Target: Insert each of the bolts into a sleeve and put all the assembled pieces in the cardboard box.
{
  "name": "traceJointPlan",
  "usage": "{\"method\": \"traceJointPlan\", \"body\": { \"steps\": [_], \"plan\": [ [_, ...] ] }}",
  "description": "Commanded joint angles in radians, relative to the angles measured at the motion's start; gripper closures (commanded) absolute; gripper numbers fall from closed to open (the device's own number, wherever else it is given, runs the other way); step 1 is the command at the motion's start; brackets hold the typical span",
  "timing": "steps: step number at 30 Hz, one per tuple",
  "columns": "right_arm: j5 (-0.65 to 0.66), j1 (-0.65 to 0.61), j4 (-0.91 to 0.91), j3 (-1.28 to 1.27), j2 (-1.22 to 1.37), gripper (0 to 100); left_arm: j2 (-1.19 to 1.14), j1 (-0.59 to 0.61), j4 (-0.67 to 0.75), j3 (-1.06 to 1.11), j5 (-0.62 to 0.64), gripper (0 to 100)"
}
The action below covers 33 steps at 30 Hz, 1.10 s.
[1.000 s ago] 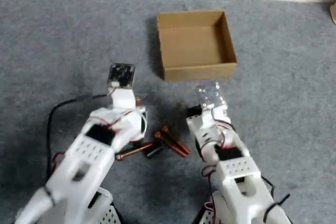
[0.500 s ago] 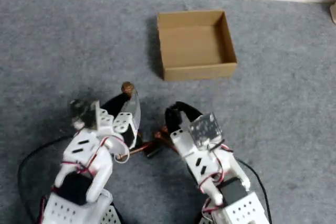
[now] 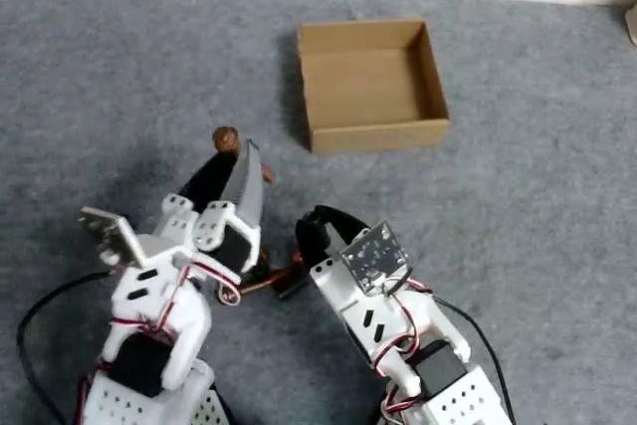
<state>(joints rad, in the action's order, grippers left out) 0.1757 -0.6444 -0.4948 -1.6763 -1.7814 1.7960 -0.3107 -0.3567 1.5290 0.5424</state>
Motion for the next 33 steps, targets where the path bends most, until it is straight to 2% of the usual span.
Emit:
{"method": "traceJointPlan", "body": {
  "steps": [1,3,7,18,21,26,33],
  "plan": [
    [0.002,-0.015,-0.002,-0.105,-0.005,99.3,-0.001,-0.079,0.101,0.038,-0.026,100],
    [0.006,-0.038,-0.002,-0.105,-0.005,99.3,-0.001,-0.113,0.160,0.062,-0.025,100],
    [0.008,-0.053,-0.002,-0.105,-0.005,99.3,-0.004,-0.150,0.169,0.105,-0.025,100],
    [0.009,-0.048,-0.002,-0.104,-0.005,99.3,-0.005,-0.102,0.166,0.127,-0.032,100],
    [0.068,-0.048,-0.002,-0.104,-0.005,99.3,-0.004,-0.088,0.166,0.136,-0.031,100],
    [0.100,-0.048,-0.002,-0.104,-0.005,99.3,-0.002,-0.088,0.055,0.125,-0.028,100],
    [0.100,0.016,0.042,-0.107,-0.005,99.3,-0.001,-0.094,0.048,0.124,-0.025,100]
  ]
}}
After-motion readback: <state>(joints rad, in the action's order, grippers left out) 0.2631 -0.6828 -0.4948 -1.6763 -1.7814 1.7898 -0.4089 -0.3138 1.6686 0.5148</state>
